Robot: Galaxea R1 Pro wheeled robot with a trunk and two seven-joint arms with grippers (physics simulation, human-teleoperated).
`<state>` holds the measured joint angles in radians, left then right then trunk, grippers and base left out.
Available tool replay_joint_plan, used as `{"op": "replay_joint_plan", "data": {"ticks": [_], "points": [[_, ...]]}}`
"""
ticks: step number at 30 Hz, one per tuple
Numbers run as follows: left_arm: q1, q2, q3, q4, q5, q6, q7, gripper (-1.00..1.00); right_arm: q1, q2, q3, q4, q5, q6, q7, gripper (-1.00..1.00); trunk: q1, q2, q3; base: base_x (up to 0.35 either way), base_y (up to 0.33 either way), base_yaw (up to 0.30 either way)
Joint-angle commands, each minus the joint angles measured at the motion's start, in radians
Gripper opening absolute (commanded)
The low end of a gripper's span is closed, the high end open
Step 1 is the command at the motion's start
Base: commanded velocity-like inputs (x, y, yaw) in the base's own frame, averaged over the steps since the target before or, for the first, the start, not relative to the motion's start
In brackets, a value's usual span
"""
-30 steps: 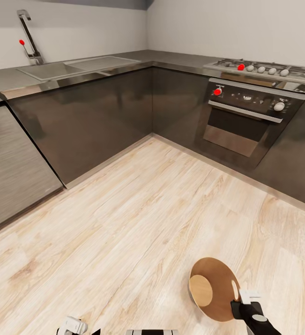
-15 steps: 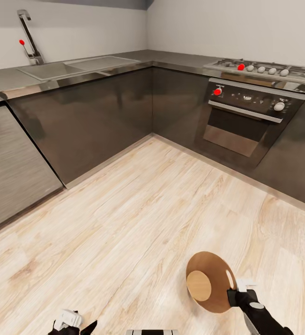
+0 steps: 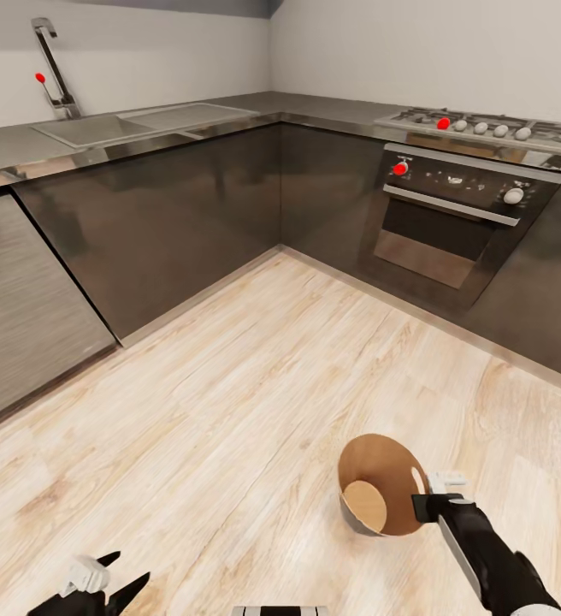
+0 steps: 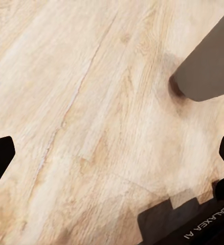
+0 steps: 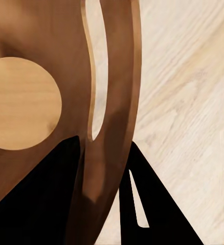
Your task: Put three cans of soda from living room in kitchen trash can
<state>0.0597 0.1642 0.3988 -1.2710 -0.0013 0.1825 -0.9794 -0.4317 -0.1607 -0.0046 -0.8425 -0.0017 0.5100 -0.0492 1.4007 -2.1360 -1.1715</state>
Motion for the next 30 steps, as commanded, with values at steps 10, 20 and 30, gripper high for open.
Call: {"op": "replay_joint_plan", "data": {"ticks": [10,20,30], "points": [[0.000,0.005,0.027,0.004,-0.002,0.000,-0.040,1.00,0.002,0.001,-0.002,-0.243,0.000,0.403,0.000,-1.00,0.000,0.000,0.000,0.000,0.000,0.000],[0.000,0.005,0.027,0.034,-0.002,0.000,-0.039,1.00,0.005,0.001,-0.004,-0.324,0.000,0.494,0.000,-1.00,0.000,0.000,0.000,0.000,0.000,0.000],[0.000,0.004,0.026,0.047,-0.002,0.000,-0.038,1.00,0.007,0.001,-0.003,-0.328,0.000,0.495,0.000,-1.00,0.000,0.000,0.000,0.000,0.000,0.000]]}}
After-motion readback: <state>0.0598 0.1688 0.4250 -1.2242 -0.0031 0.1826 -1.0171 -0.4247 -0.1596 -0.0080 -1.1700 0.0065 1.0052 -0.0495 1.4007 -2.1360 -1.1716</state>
